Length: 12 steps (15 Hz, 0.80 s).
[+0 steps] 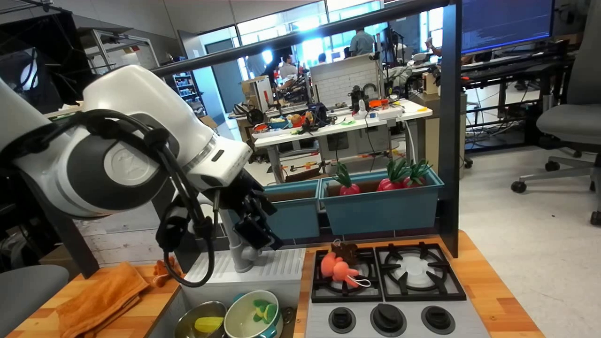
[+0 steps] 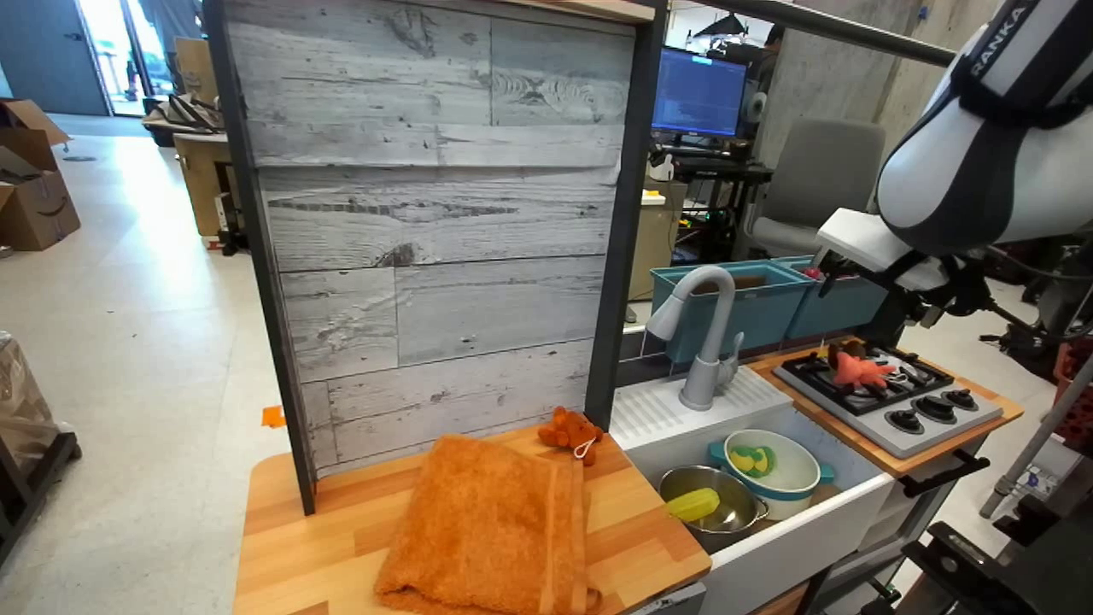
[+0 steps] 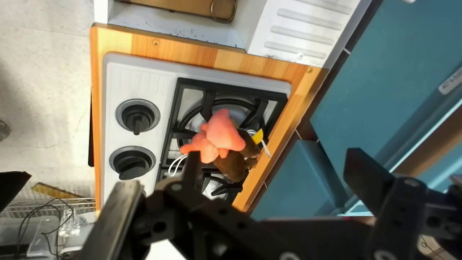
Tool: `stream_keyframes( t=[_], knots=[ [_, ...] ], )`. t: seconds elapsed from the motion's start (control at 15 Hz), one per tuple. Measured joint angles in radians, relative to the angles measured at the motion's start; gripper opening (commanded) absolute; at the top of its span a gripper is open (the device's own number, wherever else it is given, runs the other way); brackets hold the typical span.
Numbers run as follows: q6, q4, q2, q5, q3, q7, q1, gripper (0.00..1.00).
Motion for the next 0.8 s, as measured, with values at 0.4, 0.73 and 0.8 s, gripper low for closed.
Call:
stream_keyframes(
  t=[0.4, 0.73, 0.8],
  knots=[
    [-0.074, 0.012, 0.008, -0.074, 0.057, -0.125, -0.048, 1.0],
    [-0.242, 0.105, -0.028, -0.087, 0.283, -0.336, -0.253, 1.0],
    [-0.305, 0.141, -0.027, -0.085, 0.325, -0.373, -0.295, 1.0]
  ],
)
